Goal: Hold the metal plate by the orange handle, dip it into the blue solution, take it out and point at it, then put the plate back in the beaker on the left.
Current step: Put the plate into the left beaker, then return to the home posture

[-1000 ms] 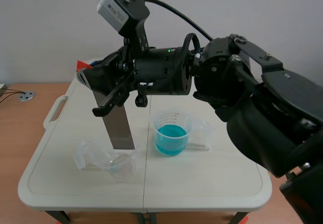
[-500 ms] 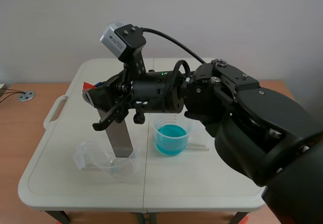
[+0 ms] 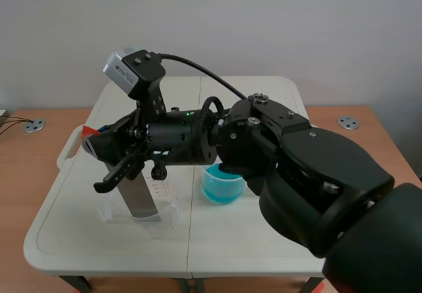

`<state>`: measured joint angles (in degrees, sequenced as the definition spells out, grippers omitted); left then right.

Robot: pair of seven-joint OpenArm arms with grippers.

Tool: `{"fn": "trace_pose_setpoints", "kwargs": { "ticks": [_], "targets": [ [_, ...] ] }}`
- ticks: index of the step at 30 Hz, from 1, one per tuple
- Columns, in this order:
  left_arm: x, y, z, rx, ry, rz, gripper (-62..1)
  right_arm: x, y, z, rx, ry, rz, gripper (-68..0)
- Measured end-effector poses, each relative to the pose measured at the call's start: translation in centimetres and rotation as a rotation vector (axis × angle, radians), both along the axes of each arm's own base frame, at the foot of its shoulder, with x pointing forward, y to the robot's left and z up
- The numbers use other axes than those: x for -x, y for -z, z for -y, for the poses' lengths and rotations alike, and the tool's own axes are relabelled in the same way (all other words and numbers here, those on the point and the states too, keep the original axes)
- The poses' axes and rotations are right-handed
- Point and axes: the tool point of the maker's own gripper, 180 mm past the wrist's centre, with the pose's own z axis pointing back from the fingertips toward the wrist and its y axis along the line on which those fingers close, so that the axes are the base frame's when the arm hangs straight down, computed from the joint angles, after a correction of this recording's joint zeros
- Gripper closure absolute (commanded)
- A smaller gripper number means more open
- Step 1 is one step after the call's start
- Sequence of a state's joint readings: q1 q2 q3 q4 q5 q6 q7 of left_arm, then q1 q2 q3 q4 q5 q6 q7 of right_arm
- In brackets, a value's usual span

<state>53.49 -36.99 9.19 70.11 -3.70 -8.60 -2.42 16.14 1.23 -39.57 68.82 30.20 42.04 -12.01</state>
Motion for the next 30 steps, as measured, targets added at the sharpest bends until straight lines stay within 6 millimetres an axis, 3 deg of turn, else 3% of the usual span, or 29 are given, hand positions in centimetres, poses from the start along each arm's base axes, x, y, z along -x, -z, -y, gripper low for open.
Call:
{"fn": "trace_pose_setpoints", "kwargs": {
  "ticks": [4, 11, 20, 24, 27, 30],
  "targets": [
    [0.0, 0.0, 0.0, 0.000, 0.000, 0.000, -3.0, -0.2, -0.1, 0.0, -0.024, 0.010, -0.004, -1.3],
    [0.0, 0.0, 0.0, 0.000, 0.000, 0.000, -3.0, -0.3, 2.5, 0.6, 0.004, 0.031, -0.071, -1.3],
    [0.0, 0.0, 0.0, 0.000, 0.000, 0.000, -3.0, -0.3, 2.6, 0.7, 0.003, 0.033, -0.079, -6.4],
    [0.0, 0.0, 0.0, 0.000, 0.000, 0.000, -3.6, -0.4, 2.6, 0.7, 0.002, 0.038, -0.078, -16.0],
    [-0.1, 0.0, -0.1, -0.007, -0.002, 0.005, -16.2, -0.9, 2.4, 1.1, -0.004, 0.055, -0.077, -26.3],
    [-0.4, 0.0, -0.7, -0.038, -0.012, 0.024, -47.0, -1.6, 2.0, 1.6, -0.026, 0.081, -0.071, -34.4]
  ]
}}
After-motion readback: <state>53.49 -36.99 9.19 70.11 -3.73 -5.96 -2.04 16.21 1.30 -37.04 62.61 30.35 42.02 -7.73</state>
